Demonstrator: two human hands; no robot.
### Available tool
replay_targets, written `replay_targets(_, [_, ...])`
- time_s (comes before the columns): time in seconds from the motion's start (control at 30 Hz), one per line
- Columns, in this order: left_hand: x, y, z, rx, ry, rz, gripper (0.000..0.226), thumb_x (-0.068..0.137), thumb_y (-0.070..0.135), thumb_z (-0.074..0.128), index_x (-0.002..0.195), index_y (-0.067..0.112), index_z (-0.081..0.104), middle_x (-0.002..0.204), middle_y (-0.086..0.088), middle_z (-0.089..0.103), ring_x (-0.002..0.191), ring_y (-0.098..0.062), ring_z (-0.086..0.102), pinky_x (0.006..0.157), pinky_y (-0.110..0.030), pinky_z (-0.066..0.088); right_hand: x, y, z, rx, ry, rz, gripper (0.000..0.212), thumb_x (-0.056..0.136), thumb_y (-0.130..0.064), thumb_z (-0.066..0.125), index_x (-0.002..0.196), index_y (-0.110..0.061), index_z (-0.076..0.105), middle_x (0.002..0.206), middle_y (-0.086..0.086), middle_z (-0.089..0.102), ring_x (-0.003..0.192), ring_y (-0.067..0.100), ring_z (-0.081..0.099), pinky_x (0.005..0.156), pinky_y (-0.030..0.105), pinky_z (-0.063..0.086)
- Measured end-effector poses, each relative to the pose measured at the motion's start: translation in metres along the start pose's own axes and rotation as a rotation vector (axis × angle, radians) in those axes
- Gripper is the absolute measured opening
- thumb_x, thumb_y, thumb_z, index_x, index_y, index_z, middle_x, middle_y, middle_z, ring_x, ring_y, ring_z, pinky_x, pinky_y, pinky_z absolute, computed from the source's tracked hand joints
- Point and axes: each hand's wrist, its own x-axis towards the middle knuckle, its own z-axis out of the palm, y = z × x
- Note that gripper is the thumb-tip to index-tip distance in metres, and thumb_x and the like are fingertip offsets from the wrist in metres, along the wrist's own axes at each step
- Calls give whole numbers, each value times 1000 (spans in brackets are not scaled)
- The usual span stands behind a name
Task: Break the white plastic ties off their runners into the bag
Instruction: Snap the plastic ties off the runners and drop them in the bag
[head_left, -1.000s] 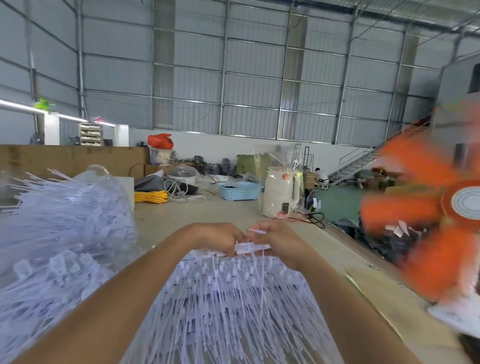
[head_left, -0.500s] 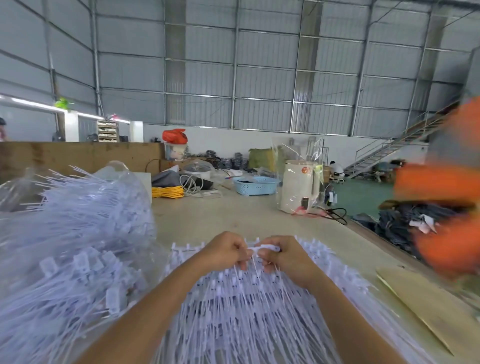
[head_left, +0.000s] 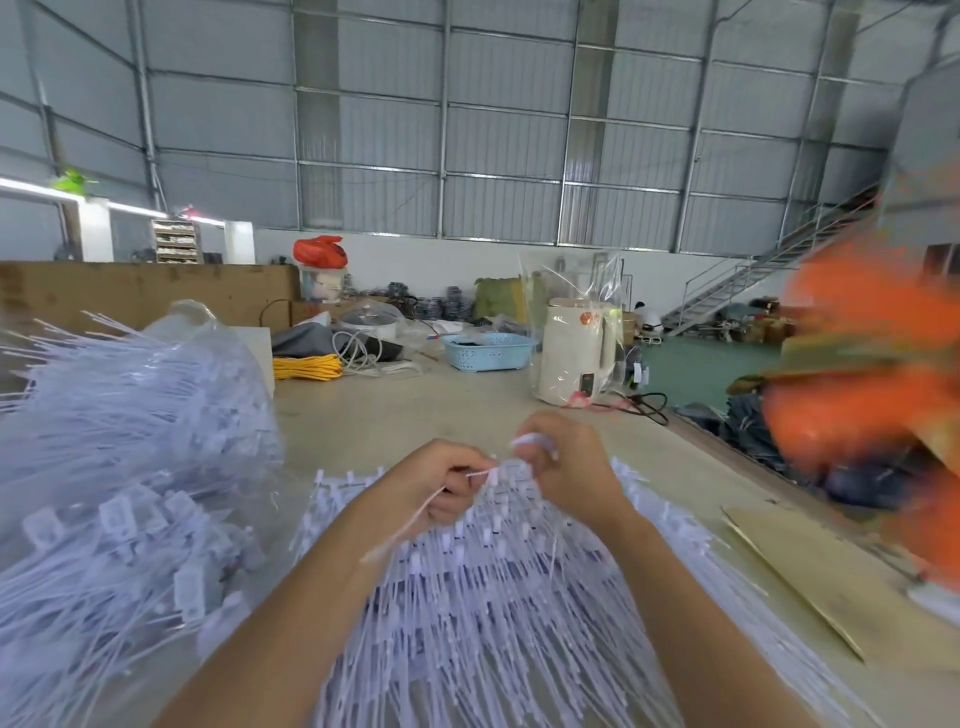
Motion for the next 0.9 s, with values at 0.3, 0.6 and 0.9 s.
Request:
replay_targets(0.3, [-16, 2, 4, 385, 61, 128, 29, 84, -12, 39, 96, -13, 65, 65, 0, 64, 51, -15, 36, 44, -21, 24, 24, -10, -46, 1013, -79, 518, 9, 91, 2, 47, 95, 2, 55, 79, 11, 58, 54, 9, 57, 39, 14, 41])
replay_targets(0.6, [-15, -5, -5, 568, 342, 371, 23, 82, -6, 64, 97, 12, 64, 92, -2, 64, 89, -19, 61, 79, -32, 50, 4, -14, 16, 570, -423, 501, 14, 90, -6, 59, 76, -7, 57, 75, 11, 63, 59, 19, 66, 59, 28, 58])
replay_targets(0.9, [-11, -12, 1, 59, 325, 183, 21, 94, 22, 59, 85, 3, 59, 65, -14, 71, 58, -21, 70, 48, -23, 52, 4, -9, 22, 560, -317, 250, 8, 86, 6, 60, 83, 1, 65, 79, 12, 65, 69, 14, 65, 68, 28, 58])
